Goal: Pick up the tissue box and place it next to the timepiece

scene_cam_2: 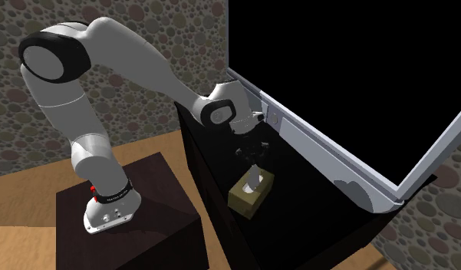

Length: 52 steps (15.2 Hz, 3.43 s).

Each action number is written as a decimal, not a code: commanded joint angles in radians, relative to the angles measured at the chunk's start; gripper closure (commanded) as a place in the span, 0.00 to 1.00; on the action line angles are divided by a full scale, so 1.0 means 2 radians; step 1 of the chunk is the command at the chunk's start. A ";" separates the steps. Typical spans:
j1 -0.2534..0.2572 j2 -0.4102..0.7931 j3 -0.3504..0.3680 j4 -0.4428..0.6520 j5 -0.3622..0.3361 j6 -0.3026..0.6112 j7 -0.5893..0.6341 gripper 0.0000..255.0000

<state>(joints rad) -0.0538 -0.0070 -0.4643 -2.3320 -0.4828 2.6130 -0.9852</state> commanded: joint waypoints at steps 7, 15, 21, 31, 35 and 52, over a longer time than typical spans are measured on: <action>0.001 -0.010 0.001 0.003 0.001 -0.014 -0.004 1.00; 0.005 -0.044 0.006 0.025 0.009 -0.069 -0.020 1.00; 0.008 -0.065 0.010 0.047 0.015 -0.109 -0.032 1.00; 0.013 -0.089 0.017 0.090 0.026 -0.176 -0.051 1.00; 0.015 -0.096 0.019 0.111 0.030 -0.202 -0.058 1.00; 0.032 -0.117 0.053 0.178 0.036 -0.300 -0.044 1.00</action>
<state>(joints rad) 0.0030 -0.2288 -0.3775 -1.9573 -0.4020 2.0161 -1.1054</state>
